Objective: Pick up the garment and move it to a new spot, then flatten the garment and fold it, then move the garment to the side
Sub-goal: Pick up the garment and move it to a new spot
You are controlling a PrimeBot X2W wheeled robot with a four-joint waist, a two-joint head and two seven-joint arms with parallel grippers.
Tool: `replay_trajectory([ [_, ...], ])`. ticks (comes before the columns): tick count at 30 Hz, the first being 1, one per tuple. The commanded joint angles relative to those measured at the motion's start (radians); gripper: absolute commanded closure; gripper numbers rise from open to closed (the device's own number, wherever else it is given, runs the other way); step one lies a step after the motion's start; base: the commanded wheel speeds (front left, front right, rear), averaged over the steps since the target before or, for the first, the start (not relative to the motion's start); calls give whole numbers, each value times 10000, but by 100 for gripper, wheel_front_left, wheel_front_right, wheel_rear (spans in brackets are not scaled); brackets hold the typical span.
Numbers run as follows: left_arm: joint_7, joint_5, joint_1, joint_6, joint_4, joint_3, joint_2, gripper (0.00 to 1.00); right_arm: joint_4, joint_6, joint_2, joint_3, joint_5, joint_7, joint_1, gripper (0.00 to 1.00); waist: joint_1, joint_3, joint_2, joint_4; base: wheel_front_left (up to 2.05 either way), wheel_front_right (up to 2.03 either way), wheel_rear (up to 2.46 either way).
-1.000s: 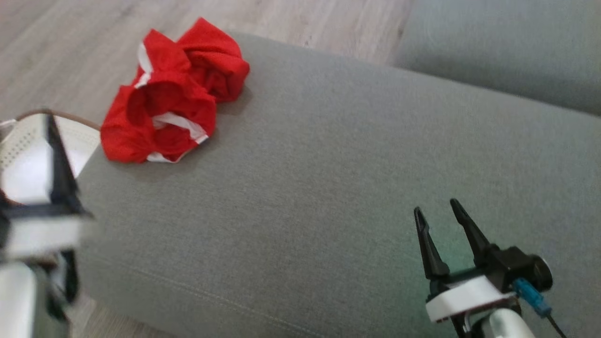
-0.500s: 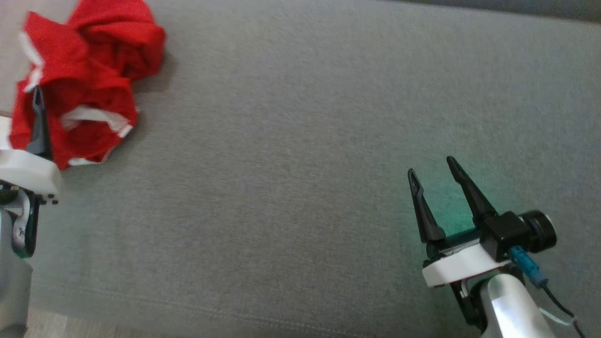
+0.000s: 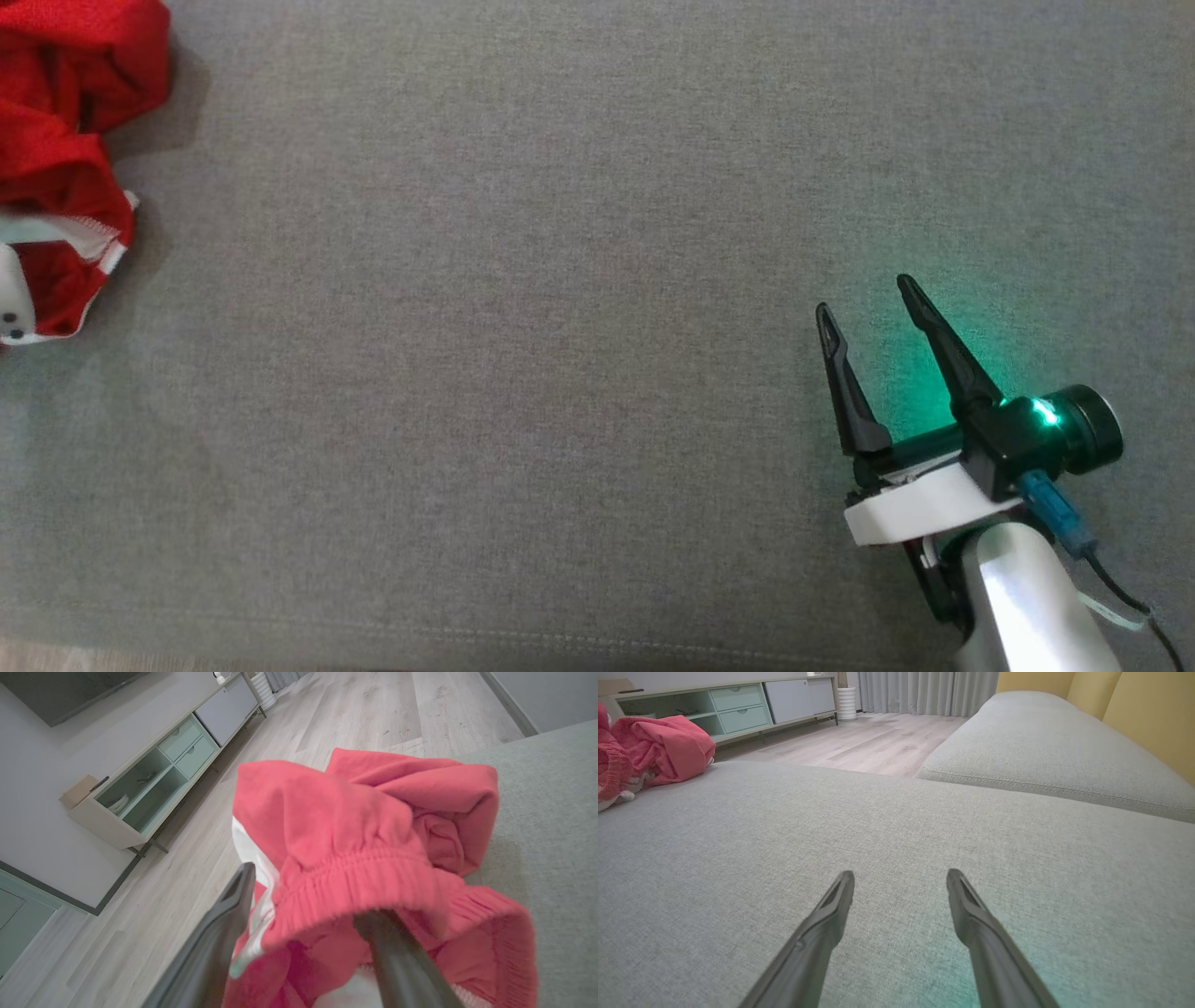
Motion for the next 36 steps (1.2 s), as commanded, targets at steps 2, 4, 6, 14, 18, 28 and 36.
replay_trajectory([
  [2, -378, 11, -532, 124, 104, 362, 742, 63, -341, 77, -33, 252, 43, -23, -175, 0, -2, 58, 1, -18, 0, 0, 0],
  [4, -669, 104, -677, 198, 316, 296, 788, 93, -293, 77, -33, 227, 92, -52, -187, 0, -2, 21, 1, 6, 0, 0, 0],
  [6, -1015, 309, -833, 343, 445, 180, 902, 100, -203, 77, -33, 228, 189, -98, -195, 0, -2, -78, 1, 28, 0, 0, 0],
  [14, -1955, 973, -1861, 153, 467, -468, 1411, 100, 388, 77, -33, 384, 735, -373, -291, 0, -2, -951, 1, -97, 0, 0, 0],
  [18, -2092, 1373, -2457, -107, 28, -999, 1472, 100, 762, 77, -33, 404, 1111, -499, -290, 0, -2, -1664, 1, -389, 0, 0, 0],
  [28, -809, 1846, -2818, -720, -2754, -2373, 510, 100, 1340, 77, -33, 292, 1819, -593, 4, 0, -2, -3095, 1, -1552, 0, 0, 0],
  [36, 292, 1343, -2753, -1057, -5333, -3185, -839, 100, 1218, 77, -33, 445, 2256, -597, 96, 0, -2, -3420, 1, -2683, 0, 0, 0],
])
